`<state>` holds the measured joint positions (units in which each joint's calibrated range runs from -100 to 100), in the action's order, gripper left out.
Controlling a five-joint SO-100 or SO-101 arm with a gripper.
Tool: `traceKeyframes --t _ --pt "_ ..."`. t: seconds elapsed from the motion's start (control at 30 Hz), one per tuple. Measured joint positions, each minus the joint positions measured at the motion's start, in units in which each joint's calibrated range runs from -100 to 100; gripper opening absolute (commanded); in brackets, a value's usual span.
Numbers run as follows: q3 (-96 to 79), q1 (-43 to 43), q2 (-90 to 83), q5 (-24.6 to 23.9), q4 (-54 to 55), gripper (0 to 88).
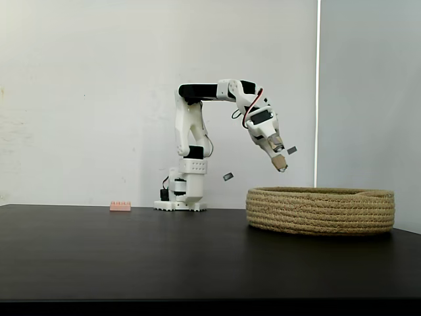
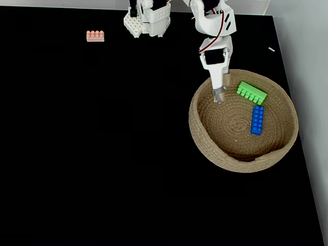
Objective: Place the lego blocks in the tray
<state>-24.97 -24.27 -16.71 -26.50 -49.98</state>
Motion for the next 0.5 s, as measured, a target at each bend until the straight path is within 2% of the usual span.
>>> traceKeyframes --t 0.13,0.33,0.5 --pt "0.0 6.7 0.0 4.8 -7.1 29.6" --pt "-1.4 21.5 -2.0 13.8 -17.1 34.2" --pt "-8.7 35.1 -4.4 24.7 -20.1 37.3"
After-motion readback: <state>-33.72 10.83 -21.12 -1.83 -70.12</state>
